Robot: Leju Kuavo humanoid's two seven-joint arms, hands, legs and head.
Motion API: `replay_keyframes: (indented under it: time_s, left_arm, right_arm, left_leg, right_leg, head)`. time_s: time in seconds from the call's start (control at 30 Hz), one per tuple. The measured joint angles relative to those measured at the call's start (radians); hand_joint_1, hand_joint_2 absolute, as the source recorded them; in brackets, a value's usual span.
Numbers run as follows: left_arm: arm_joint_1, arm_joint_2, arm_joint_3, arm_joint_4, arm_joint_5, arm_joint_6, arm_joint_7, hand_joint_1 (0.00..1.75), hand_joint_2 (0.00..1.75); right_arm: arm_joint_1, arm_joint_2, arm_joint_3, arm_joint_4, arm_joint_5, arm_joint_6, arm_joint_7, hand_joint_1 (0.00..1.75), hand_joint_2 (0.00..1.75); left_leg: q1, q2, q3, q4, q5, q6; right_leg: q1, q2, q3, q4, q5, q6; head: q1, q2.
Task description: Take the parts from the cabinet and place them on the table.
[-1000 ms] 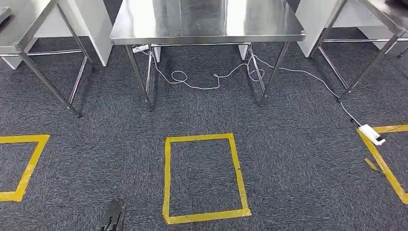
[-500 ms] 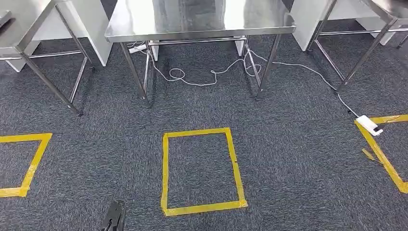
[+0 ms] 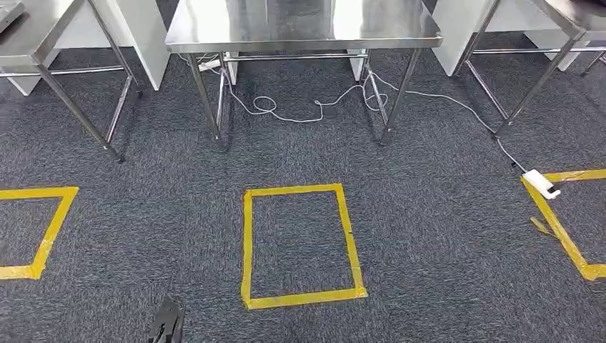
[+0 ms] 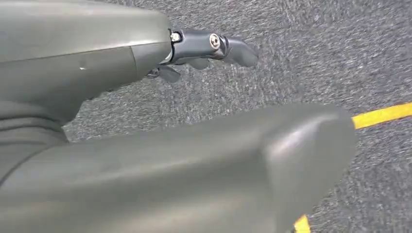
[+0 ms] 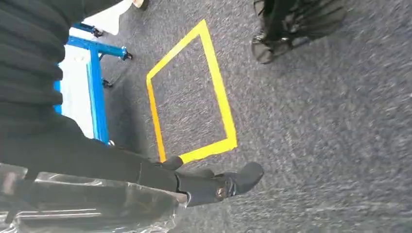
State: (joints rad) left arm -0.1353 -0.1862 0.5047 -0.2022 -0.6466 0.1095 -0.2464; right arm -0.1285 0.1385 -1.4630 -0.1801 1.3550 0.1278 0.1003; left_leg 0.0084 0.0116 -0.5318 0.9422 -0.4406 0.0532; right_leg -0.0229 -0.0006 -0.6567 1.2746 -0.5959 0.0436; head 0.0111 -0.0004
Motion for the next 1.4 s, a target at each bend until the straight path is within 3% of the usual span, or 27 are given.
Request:
replay_keyframes:
  time_s: [0.1,0.13,0.17,0.23,0.3,0.33,0.4,0.47,0.53,0.6,0.63,0.67,0.77,0.8,0.87,0.93,0.97,1.0,1.07,1.1,1.13,1.17,1.2,1.27,1.3,1.33,1.4]
  left_arm:
    - [-0.001,0.0,0.0,0.0,-0.002,-0.002,0.001,0.0,0.0]
    - [-0.002,0.0,0.0,0.0,-0.002,-0.002,0.003,0.0,0.0]
    - [-0.002,0.0,0.0,0.0,-0.002,-0.002,0.003,0.0,0.0]
    - [-0.001,0.0,0.0,0.0,-0.002,-0.002,0.004,0.0,0.0]
    - [-0.001,0.0,0.0,0.0,-0.002,-0.002,0.004,0.0,0.0]
    - [-0.001,0.0,0.0,0.0,-0.002,-0.002,0.004,0.0,0.0]
    - [-0.001,0.0,0.0,0.0,-0.001,-0.002,0.003,0.0,0.0]
    - [0.0,0.0,0.0,0.0,0.0,-0.002,0.001,0.0,0.0]
    - [0.001,0.0,0.0,0.0,0.0,-0.001,-0.015,0.0,0.0]
    - [0.0,0.0,0.0,0.0,0.001,0.005,-0.016,0.0,0.0]
    - [-0.002,0.004,0.0,-0.001,0.003,0.006,-0.016,0.0,0.0]
    - [-0.003,0.003,0.0,-0.001,0.005,0.007,-0.017,0.0,0.0]
    - [0.002,0.002,0.0,-0.001,0.009,0.008,-0.018,0.0,0.0]
    - [0.001,0.002,0.0,-0.001,0.009,0.008,-0.018,0.0,0.0]
    - [-0.001,0.002,0.0,-0.001,0.01,0.008,-0.018,0.0,0.0]
    - [0.002,0.0,0.0,0.0,0.01,0.008,-0.018,0.0,0.0]
    - [0.003,0.0,0.0,0.0,0.01,0.008,-0.018,0.0,0.0]
    - [0.003,0.0,0.0,0.0,0.01,0.008,-0.018,0.0,0.0]
    - [0.004,0.0,0.0,0.0,0.01,0.008,-0.018,0.0,0.0]
    - [0.003,0.0,0.0,0.0,0.01,0.008,-0.018,0.0,0.0]
    - [0.003,-0.001,0.0,0.0,0.01,0.008,-0.018,0.0,0.0]
    - [0.003,0.0,0.0,0.0,0.009,0.008,-0.017,0.0,0.0]
    - [0.003,0.0,0.0,0.0,0.009,0.007,-0.016,0.0,0.0]
    - [0.004,-0.001,0.0,0.0,0.008,0.007,-0.012,0.0,0.0]
    - [0.003,0.0,0.0,0.0,0.008,0.007,-0.01,0.0,0.0]
    - [0.004,0.0,0.0,0.0,0.008,0.007,-0.008,0.0,0.0]
    - [0.004,0.0,0.0,0.0,0.007,0.007,-0.006,0.0,0.0]
  right_arm:
    - [-0.002,-0.001,0.0,0.0,-0.01,-0.003,0.002,0.0,1.75]
    - [-0.003,0.001,0.0,0.0,-0.011,-0.003,0.002,0.0,1.75]
    - [-0.003,0.001,0.0,0.001,-0.011,-0.003,0.002,0.0,1.75]
    - [-0.002,0.001,0.0,0.001,-0.011,-0.002,0.002,0.0,1.75]
    - [0.0,0.002,0.0,0.001,-0.011,0.008,-0.005,0.0,1.75]
    - [-0.001,0.001,0.001,0.001,-0.008,0.014,-0.012,0.0,1.75]
    - [-0.001,0.0,0.009,0.001,-0.004,0.024,-0.03,0.0,1.75]
    - [0.002,0.0,0.017,0.001,0.0,0.037,-0.053,0.0,1.75]
    - [0.002,0.0,0.021,0.001,0.0,0.045,-0.065,0.0,1.75]
    - [0.002,0.0,0.027,0.001,0.003,0.046,-0.067,0.0,1.75]
    - [0.002,0.004,0.03,0.002,0.004,0.045,-0.07,0.0,1.75]
    - [0.001,0.001,0.033,0.001,0.005,0.042,-0.072,0.0,1.75]
    - [0.001,0.002,0.042,0.002,0.009,0.018,-0.077,0.0,1.75]
    - [0.001,0.001,0.043,0.002,0.009,0.013,-0.078,0.0,1.75]
    - [0.002,0.001,0.047,0.002,0.009,0.011,-0.079,0.0,1.75]
    - [0.002,-0.001,0.049,0.001,0.009,0.01,-0.08,0.0,1.75]
    - [0.003,-0.002,0.049,0.001,0.009,0.009,-0.08,0.0,1.75]
    - [0.005,-0.003,0.049,0.001,0.009,0.009,-0.08,0.0,1.75]
    - [0.005,-0.005,0.049,0.001,0.009,0.008,-0.08,0.0,1.75]
    - [0.005,-0.007,0.05,0.001,0.009,0.008,-0.08,0.0,0.0]
    - [0.003,-0.007,0.05,0.001,0.009,0.008,-0.08,0.0,0.0]
    - [0.002,-0.004,0.05,0.002,0.009,0.008,-0.08,0.0,0.0]
    - [0.0,-0.005,0.051,0.001,0.009,0.005,-0.08,0.0,0.0]
    - [0.001,-0.005,0.053,0.001,0.009,0.002,-0.077,0.0,0.0]
    - [0.002,-0.004,0.053,0.002,0.009,0.001,-0.076,0.0,0.0]
    - [0.002,-0.003,0.055,0.002,0.009,0.001,-0.073,0.0,0.0]
    - [0.002,-0.005,0.057,0.002,0.01,0.001,-0.072,0.0,0.0]
  left_leg:
    - [0.004,0.0,-0.012,0.012,0.007,-0.013]
    - [-0.007,-0.001,-0.021,0.021,0.009,-0.02]
    - [-0.006,-0.001,-0.027,0.024,0.013,-0.025]
    - [-0.004,-0.003,-0.032,0.025,0.023,-0.036]
    - [0.003,-0.005,-0.045,0.037,0.009,-0.046]
    - [0.003,-0.004,-0.06,0.071,-0.032,-0.051]
    - [0.005,-0.005,-0.122,0.235,-0.139,-0.057]
    - [0.005,-0.005,-0.16,0.36,-0.188,-0.056]
    - [0.004,-0.005,-0.102,0.291,-0.148,-0.044]
    - [-0.002,-0.008,0.02,0.105,-0.079,-0.022]
    - [-0.008,-0.008,0.063,0.031,-0.082,-0.007]
    - [-0.01,-0.005,0.062,0.023,-0.078,-0.009]
    - [-0.018,-0.007,0.055,0.023,-0.066,0.003]
    - [-0.005,-0.004,0.057,0.003,-0.046,0.007]
    - [-0.008,-0.002,0.042,0.004,-0.036,0.012]
    - [-0.011,0.001,0.027,0.006,-0.026,0.013]
    - [-0.011,0.002,0.021,0.006,-0.021,0.012]
    - [-0.011,0.002,0.017,0.006,-0.017,0.01]
    - [-0.01,0.002,0.014,0.008,-0.015,0.005]
    - [-0.008,0.005,0.014,0.012,-0.015,0.003]
    - [-0.01,0.01,0.014,0.018,-0.018,-0.002]
    - [-0.018,0.01,0.013,0.021,-0.019,-0.007]
    - [-0.018,0.011,0.011,0.022,-0.019,-0.013]
    - [-0.016,0.02,0.011,0.021,-0.017,-0.021]
    - [-0.013,0.024,0.008,0.026,-0.02,-0.025]
    - [-0.01,0.013,0.0,0.042,-0.041,-0.032]
    - [-0.004,-0.003,-0.052,0.169,-0.131,-0.042]
  right_leg:
    - [-0.018,0.0,0.177,-0.294,0.091,0.034]
    - [-0.011,0.003,0.185,-0.321,0.082,0.026]
    - [-0.009,0.008,0.176,-0.317,0.091,0.01]
    - [-0.005,0.008,0.168,-0.303,0.095,0.003]
    - [-0.017,0.007,0.159,-0.303,0.108,-0.018]
    - [-0.014,0.006,0.15,-0.303,0.114,-0.027]
    - [-0.007,0.003,0.131,-0.302,0.127,-0.046]
    - [0.001,0.001,0.11,-0.299,0.138,-0.051]
    - [0.009,0.002,0.096,-0.298,0.148,-0.05]
    - [0.014,0.003,0.094,-0.298,0.155,-0.047]
    - [0.014,0.002,0.093,-0.298,0.16,-0.045]
    - [0.022,0.0,0.088,-0.296,0.163,-0.04]
    - [0.013,-0.002,0.085,-0.303,0.178,-0.018]
    - [0.019,-0.002,0.078,-0.293,0.175,-0.015]
    - [0.017,0.0,0.039,-0.219,0.116,-0.023]
    - [0.01,0.0,-0.031,-0.043,0.034,-0.029]
    - [0.01,0.0,-0.051,0.016,0.015,-0.023]
    - [0.007,0.0,-0.046,0.022,0.017,-0.014]
    - [0.002,-0.001,0.039,-0.102,0.063,0.009]
    - [-0.004,-0.005,0.111,-0.227,0.102,0.021]
    - [-0.007,-0.037,0.151,-0.313,0.105,0.019]
    - [0.003,-0.037,0.146,-0.311,0.11,0.011]
    - [0.003,-0.022,0.143,-0.308,0.111,-0.003]
    - [0.006,-0.013,0.138,-0.306,0.114,-0.012]
    - [-0.007,-0.006,0.139,-0.31,0.121,-0.023]
    - [-0.008,0.001,0.146,-0.31,0.125,-0.029]
    - [-0.007,0.011,0.137,-0.309,0.132,-0.04]
  head:
    - [0.0,0.0]
    - [0.003,0.0]
    - [-0.002,0.0]
    - [-0.003,0.0]
    - [-0.005,0.0]
    - [-0.006,0.0]
    - [-0.01,0.0]
    - [-0.01,0.0]
    - [-0.011,0.0]
    - [-0.01,0.0]
    - [-0.008,0.0]
    - [-0.009,0.0]
    - [-0.01,0.0]
    - [-0.01,0.0]
    - [-0.004,0.0]
    - [-0.005,0.0]
    - [-0.001,0.0]
    - [-0.002,0.0]
    - [-0.002,0.0]
    - [-0.002,0.0]
    - [0.0,0.0]
    - [0.001,0.0]
    - [-0.002,0.0]
    - [-0.001,0.0]
    - [0.0,0.0]
    - [-0.001,0.0]
    - [-0.01,0.0]
